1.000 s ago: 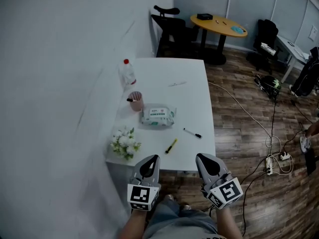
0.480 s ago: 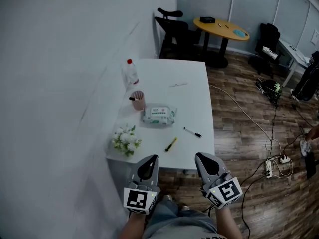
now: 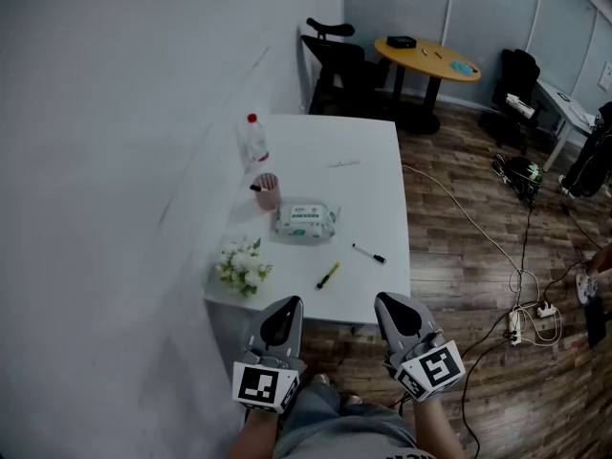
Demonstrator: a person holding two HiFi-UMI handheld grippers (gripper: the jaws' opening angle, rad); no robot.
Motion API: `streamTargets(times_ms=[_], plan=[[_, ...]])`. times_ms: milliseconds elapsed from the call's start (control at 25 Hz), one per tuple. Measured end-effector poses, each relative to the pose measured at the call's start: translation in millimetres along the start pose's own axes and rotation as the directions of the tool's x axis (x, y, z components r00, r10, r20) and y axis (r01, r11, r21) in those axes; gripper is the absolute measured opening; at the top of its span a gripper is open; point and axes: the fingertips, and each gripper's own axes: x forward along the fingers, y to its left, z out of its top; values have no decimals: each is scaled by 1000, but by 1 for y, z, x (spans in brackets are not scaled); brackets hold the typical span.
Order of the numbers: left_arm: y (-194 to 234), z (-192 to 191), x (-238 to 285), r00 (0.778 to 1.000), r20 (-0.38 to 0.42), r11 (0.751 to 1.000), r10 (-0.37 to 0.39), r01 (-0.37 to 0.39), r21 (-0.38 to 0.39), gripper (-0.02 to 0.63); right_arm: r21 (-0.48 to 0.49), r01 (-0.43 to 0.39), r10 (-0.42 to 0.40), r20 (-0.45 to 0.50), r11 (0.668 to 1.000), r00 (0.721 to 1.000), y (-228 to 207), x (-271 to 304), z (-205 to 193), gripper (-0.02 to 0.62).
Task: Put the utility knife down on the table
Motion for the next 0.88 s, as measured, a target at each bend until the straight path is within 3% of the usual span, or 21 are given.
streamTargets(times_ms=[880], plan=[[-7,8,-2,999,29,1000,-16,16,-10,18,-18,15,-15,13,1000,1000,-2,-5,6,-8]])
